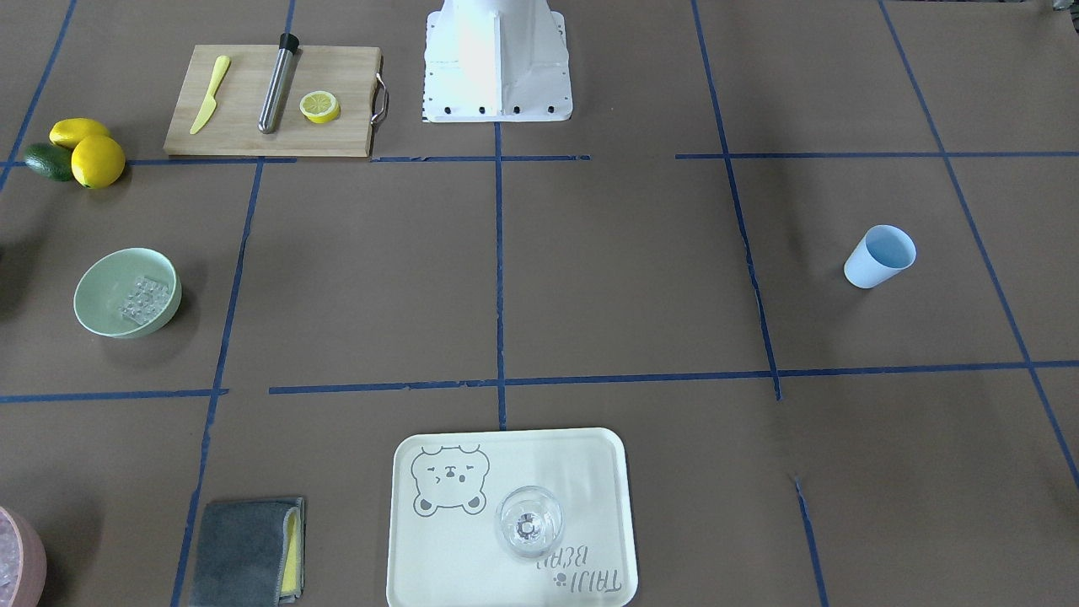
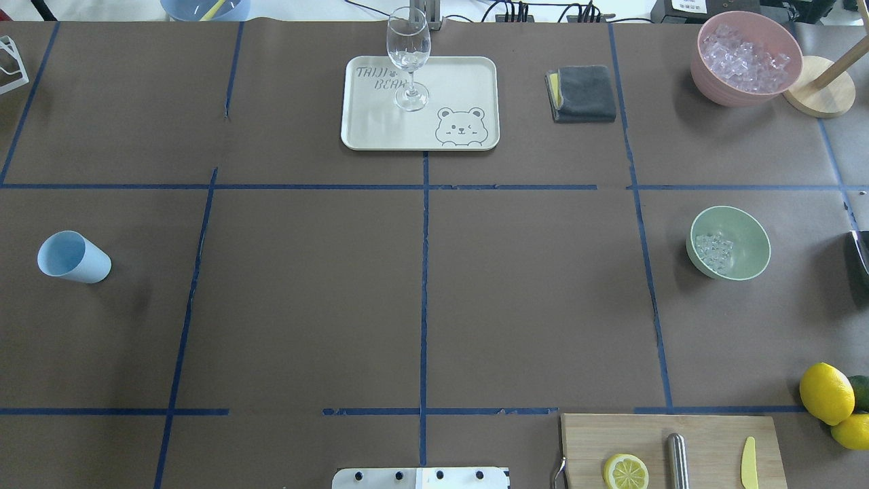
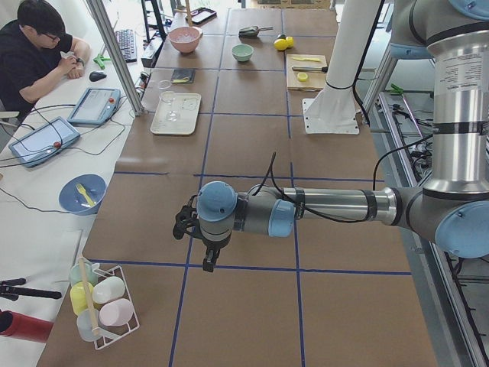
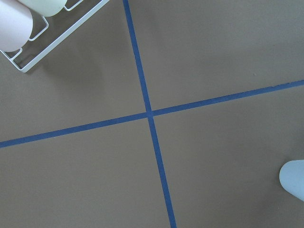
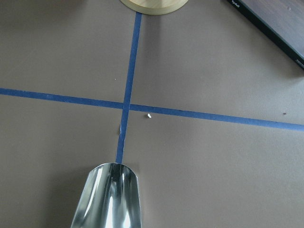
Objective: Pour ice into bowl
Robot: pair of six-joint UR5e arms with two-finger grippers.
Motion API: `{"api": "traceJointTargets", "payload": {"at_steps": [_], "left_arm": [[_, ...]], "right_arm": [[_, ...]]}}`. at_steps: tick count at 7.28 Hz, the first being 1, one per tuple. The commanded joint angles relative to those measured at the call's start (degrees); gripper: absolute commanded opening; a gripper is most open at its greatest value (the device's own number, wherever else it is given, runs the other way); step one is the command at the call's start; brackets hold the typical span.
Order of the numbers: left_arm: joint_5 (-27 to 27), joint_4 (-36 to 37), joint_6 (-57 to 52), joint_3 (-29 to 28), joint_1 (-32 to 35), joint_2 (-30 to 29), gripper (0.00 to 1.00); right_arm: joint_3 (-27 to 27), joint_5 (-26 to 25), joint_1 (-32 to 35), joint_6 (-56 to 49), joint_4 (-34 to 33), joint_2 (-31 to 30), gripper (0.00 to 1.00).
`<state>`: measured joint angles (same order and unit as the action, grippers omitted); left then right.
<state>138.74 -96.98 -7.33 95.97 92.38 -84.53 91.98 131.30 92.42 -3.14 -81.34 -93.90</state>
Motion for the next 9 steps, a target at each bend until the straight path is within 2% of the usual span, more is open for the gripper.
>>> {"api": "traceJointTargets", "payload": {"at_steps": [1,3,9], "left_arm": [[-0.22,0.04,0.04,0.18,0.08,0.07,1.0],[-0.4,-0.05,0.04,0.09,0.08,0.07,1.0],[-0.31,-0.05,0.04,-0.35,0.08,0.07,1.0]], "right_arm": [[-0.4,3.93,0.04,0.07,0.04,-0.41,1.0],[-0.49,4.66,-0.13,0.16,3.2,-0.94,1.0],[-0.49,4.66,-0.66,-0.02,3.3,-1.73,1.0]]}}
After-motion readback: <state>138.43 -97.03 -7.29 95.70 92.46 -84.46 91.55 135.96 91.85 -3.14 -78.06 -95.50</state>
